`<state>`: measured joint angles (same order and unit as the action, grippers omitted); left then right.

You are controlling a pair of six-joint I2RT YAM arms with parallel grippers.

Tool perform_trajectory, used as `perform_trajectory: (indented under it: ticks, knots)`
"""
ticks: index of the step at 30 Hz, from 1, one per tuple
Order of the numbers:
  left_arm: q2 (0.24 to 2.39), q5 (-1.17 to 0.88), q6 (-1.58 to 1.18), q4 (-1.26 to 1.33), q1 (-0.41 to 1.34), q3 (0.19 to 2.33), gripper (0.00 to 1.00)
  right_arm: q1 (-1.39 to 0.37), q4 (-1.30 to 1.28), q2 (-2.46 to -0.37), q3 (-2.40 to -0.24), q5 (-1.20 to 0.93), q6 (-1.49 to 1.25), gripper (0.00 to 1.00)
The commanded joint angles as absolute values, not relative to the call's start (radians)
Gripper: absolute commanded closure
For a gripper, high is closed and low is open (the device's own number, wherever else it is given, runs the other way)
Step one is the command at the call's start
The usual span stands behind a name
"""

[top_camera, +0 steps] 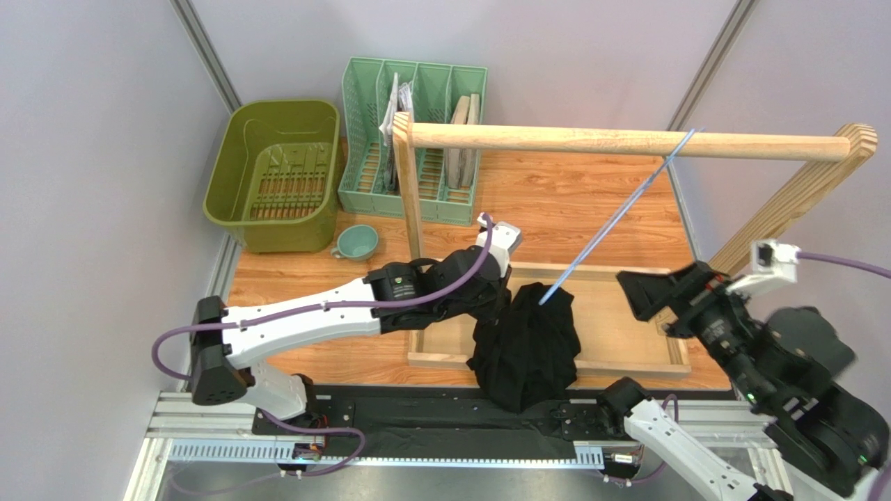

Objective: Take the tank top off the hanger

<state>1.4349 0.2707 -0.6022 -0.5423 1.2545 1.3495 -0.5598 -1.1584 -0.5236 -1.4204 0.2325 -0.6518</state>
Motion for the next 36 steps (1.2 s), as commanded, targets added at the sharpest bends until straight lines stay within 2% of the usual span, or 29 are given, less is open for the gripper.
perform_trajectory:
  ticks: [1,7,9,10,13,16,18,20,25,32,36]
  knots:
    - [1.544,0.249,-0.575,-0.512,1.24,1.454,1.0,-0.563,-1.32,-0.463,-1.552,0.336,-0.535,0.03]
    - [1.836,0.098,-0.592,-0.463,1.195,1.585,1.0,-0.563,-1.396,-0.43,-1.663,0.342,-0.529,0.02]
    - [1.888,0.063,-0.601,-0.443,1.193,1.595,0.86,-0.564,-1.413,-0.42,-1.654,0.347,-0.525,0.03]
    - [1.916,0.057,-0.62,-0.431,1.193,1.591,0.66,-0.565,-1.416,-0.416,-1.646,0.347,-0.525,0.03]
    - [1.904,0.052,-0.644,-0.347,1.193,1.516,0.39,-0.565,-1.427,-0.397,-1.615,0.338,-0.525,0.03]
    - [1.864,0.107,-0.658,-0.339,1.193,1.454,0.27,-0.565,-1.433,-0.382,-1.594,0.333,-0.523,0.03]
    - [1.842,0.115,-0.655,-0.333,1.192,1.424,0.24,-0.565,-1.434,-0.374,-1.583,0.333,-0.523,0.03]
    - [1.836,0.106,-0.658,-0.337,1.192,1.414,0.03,-0.565,-1.434,-0.368,-1.563,0.327,-0.522,0.03]
    - [1.882,0.086,-0.696,-0.391,1.192,1.445,0.01,-0.565,-1.42,-0.354,-1.52,0.308,-0.518,0.03]
    - [2.002,-0.046,-0.742,-0.364,1.198,1.552,0.01,-0.565,-1.42,-0.327,-1.496,0.307,-0.522,0.04]
    - [2.075,-0.005,-0.768,-0.363,1.209,1.589,0.01,-0.566,-1.422,-0.313,-1.485,0.298,-0.523,0.04]
